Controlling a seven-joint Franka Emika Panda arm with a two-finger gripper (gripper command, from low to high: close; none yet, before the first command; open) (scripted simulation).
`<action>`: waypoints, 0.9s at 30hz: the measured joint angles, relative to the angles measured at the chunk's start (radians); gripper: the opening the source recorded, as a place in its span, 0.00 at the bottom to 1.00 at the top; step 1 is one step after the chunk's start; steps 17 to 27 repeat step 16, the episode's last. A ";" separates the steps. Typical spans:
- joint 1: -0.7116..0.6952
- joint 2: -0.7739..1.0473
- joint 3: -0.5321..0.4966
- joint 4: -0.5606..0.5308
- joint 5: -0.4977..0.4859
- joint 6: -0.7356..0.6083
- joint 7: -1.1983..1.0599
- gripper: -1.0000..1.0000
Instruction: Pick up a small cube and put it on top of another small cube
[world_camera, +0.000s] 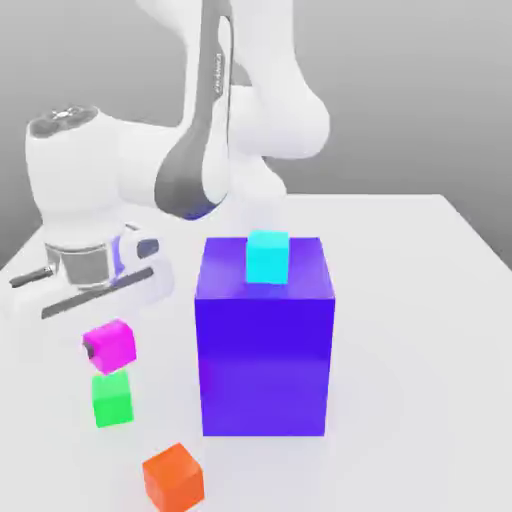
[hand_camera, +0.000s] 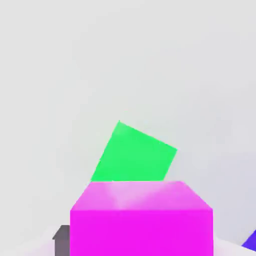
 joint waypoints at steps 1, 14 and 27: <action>-0.001 0.002 0.000 -0.006 0.012 0.010 0.011 0.00; 0.021 0.190 -0.006 -0.002 0.091 0.190 -0.027 0.00; 0.034 0.213 -0.029 -0.002 0.051 0.218 0.002 1.00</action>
